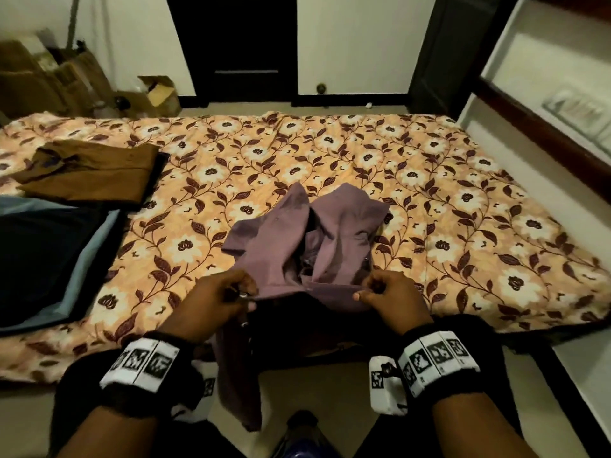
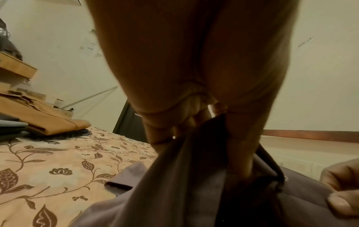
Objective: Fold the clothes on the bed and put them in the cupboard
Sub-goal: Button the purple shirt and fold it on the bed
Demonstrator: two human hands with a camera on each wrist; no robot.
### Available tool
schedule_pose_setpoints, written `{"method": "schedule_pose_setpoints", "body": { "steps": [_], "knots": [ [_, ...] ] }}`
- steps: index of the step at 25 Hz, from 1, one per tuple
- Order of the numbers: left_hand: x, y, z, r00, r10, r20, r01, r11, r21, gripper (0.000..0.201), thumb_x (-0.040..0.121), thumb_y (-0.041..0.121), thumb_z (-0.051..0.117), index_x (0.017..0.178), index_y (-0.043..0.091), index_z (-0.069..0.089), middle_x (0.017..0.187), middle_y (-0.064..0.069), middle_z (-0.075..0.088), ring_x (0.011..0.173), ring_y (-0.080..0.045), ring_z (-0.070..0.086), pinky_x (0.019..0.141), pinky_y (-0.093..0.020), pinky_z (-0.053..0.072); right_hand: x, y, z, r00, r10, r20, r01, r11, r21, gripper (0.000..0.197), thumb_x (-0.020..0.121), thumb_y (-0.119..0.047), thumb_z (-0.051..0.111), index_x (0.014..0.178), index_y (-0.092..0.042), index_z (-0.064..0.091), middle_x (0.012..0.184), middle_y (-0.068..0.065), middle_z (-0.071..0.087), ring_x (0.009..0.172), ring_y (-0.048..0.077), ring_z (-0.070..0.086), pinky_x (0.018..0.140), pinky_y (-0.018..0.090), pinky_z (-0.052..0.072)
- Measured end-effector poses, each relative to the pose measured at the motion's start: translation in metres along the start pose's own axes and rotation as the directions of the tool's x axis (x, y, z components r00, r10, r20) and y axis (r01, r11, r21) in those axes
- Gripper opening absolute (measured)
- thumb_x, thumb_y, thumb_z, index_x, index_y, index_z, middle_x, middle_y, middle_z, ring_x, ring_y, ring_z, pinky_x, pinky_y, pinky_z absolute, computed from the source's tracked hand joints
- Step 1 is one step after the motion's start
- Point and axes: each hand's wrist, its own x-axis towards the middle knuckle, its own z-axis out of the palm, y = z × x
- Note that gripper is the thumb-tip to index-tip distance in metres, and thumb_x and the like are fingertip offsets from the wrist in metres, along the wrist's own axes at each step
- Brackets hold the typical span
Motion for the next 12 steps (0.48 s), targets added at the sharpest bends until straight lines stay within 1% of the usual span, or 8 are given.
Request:
{"method": "schedule_pose_setpoints", "body": {
  "steps": [2, 4, 6, 7, 8, 9, 10, 12],
  "knots": [
    [-0.006, 0.002, 0.010, 0.971, 0.019, -0.237, -0.009, 0.999, 0.043, 0.017, 0.079, 0.006, 0.075, 0.081, 0.021, 0.070, 0.086, 0.009, 0.070, 0.080, -0.006, 0.066, 0.075, -0.026, 0.052, -0.010, -0.004, -0.001, 1.000, 0.021, -0.009, -0.020, 0.995, 0.094, 0.013, 0.078, -0.020, 0.075, 0.076, -0.013, 0.064, 0.079, 0.002, 0.067, 0.079, 0.017, 0.063, 0.075, 0.033, 0.050],
    [-0.017, 0.003, 0.026, 0.900, 0.059, -0.432, 0.006, 0.989, 0.147, 0.012, 0.079, 0.007, 0.075, 0.083, 0.018, 0.069, 0.099, 0.006, 0.063, 0.089, -0.010, 0.057, 0.081, -0.023, 0.045, -0.027, -0.012, 0.009, 0.999, 0.041, -0.027, -0.035, 0.979, 0.203, 0.015, 0.080, -0.017, 0.073, 0.074, -0.012, 0.060, 0.076, 0.003, 0.064, 0.075, 0.018, 0.061, 0.070, 0.032, 0.048],
    [-0.028, 0.007, 0.036, 0.859, 0.013, -0.512, 0.076, 0.985, 0.153, 0.015, 0.085, 0.011, 0.070, 0.089, 0.025, 0.064, 0.099, 0.007, 0.059, 0.089, -0.009, 0.056, 0.083, -0.024, 0.048, -0.039, -0.024, 0.023, 0.996, 0.087, 0.021, -0.089, 0.959, 0.271, 0.019, 0.085, -0.019, 0.069, 0.072, -0.012, 0.057, 0.073, 0.003, 0.061, 0.070, 0.017, 0.057, 0.065, 0.028, 0.045],
    [-0.029, 0.010, 0.039, 0.853, -0.024, -0.521, 0.103, 0.987, 0.124, 0.016, 0.087, 0.013, 0.068, 0.092, 0.027, 0.061, 0.097, 0.009, 0.060, 0.087, -0.007, 0.058, 0.082, -0.025, 0.051, -0.042, -0.031, 0.029, 0.992, 0.098, 0.075, -0.117, 0.938, 0.326, 0.020, 0.087, -0.020, 0.067, 0.073, -0.009, 0.058, 0.072, 0.004, 0.060, 0.068, 0.017, 0.056, 0.065, 0.028, 0.045],
    [-0.030, 0.012, 0.042, 0.849, -0.060, -0.525, 0.100, 0.994, 0.049, 0.018, 0.087, 0.013, 0.068, 0.094, 0.027, 0.059, 0.094, 0.010, 0.061, 0.085, -0.004, 0.059, 0.078, -0.021, 0.052, -0.046, -0.038, 0.036, 0.984, 0.096, 0.152, -0.151, 0.900, 0.410, 0.022, 0.088, -0.020, 0.066, 0.076, -0.003, 0.060, 0.072, 0.007, 0.060, 0.068, 0.017, 0.057, 0.066, 0.029, 0.046],
    [-0.029, 0.015, 0.047, 0.845, -0.084, -0.528, 0.055, 0.996, -0.071, 0.023, 0.085, 0.010, 0.071, 0.096, 0.026, 0.060, 0.093, 0.011, 0.063, 0.084, -0.002, 0.061, 0.074, -0.016, 0.051, -0.048, -0.045, 0.043, 0.968, 0.081, 0.239, -0.197, 0.834, 0.516, 0.022, 0.088, -0.019, 0.066, 0.079, 0.000, 0.061, 0.074, 0.009, 0.062, 0.070, 0.019, 0.059, 0.067, 0.030, 0.049],
    [-0.028, 0.017, 0.053, 0.846, -0.097, -0.524, -0.024, 0.975, -0.220, 0.028, 0.081, 0.003, 0.073, 0.099, 0.022, 0.062, 0.094, 0.008, 0.065, 0.085, -0.003, 0.063, 0.072, -0.014, 0.051, -0.050, -0.050, 0.048, 0.945, 0.057, 0.323, -0.259, 0.733, 0.629, 0.020, 0.088, -0.018, 0.066, 0.083, 0.001, 0.062, 0.077, 0.012, 0.063, 0.074, 0.021, 0.061, 0.069, 0.031, 0.051],
    [-0.026, 0.024, 0.071, 0.874, -0.141, -0.466, -0.152, 0.830, -0.536, 0.035, 0.076, -0.011, 0.070, 0.102, 0.012, 0.066, 0.098, -0.002, 0.070, 0.089, -0.009, 0.067, 0.075, -0.017, 0.054, -0.054, -0.055, 0.056, 0.907, 0.012, 0.420, -0.370, 0.498, 0.784, 0.018, 0.083, -0.016, 0.066, 0.092, 0.000, 0.064, 0.085, 0.015, 0.067, 0.081, 0.025, 0.064, 0.073, 0.032, 0.055]
  ]
}}
